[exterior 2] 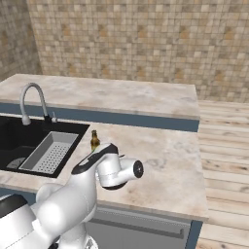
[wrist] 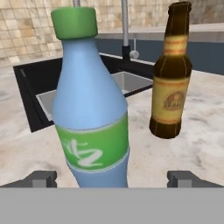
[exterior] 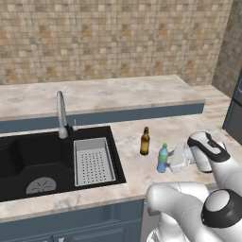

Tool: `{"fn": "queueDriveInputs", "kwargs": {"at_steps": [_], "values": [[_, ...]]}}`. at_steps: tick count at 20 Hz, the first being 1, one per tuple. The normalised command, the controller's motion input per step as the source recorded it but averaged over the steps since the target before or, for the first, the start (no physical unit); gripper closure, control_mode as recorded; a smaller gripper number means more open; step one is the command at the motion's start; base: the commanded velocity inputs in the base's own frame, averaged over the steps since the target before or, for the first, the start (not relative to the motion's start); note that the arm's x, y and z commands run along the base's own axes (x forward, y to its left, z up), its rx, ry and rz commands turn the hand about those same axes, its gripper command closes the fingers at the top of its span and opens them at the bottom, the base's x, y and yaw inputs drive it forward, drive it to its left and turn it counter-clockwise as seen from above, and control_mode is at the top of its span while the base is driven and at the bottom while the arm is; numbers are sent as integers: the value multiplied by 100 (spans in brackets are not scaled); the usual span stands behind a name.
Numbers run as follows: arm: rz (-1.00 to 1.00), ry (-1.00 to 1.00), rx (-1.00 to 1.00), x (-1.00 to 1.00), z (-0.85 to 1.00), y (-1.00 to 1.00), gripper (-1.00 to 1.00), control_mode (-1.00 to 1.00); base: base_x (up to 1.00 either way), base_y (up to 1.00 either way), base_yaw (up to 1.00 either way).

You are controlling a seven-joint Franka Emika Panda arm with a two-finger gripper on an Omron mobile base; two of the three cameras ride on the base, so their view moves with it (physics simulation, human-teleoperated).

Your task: Pick the bottled water, beer from the counter and place them in the open cabinet.

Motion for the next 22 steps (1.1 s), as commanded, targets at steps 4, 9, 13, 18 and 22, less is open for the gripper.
{"fn": "queueDriveInputs", "kwargs": {"at_steps": [4, 9, 13, 18, 22], "values": [[0, 0, 0, 0, 0, 14, -100, -100, 0, 0, 0], [0, 0, 0, 0, 0, 16, -100, -100, 0, 0, 0], [0, 0, 0, 0, 0, 9, -100, -100, 0, 0, 0], [0, 0, 0, 0, 0, 7, -100, -100, 0, 0, 0], [0, 0, 0, 3, -6, 9, -100, -100, 0, 0, 0]]}}
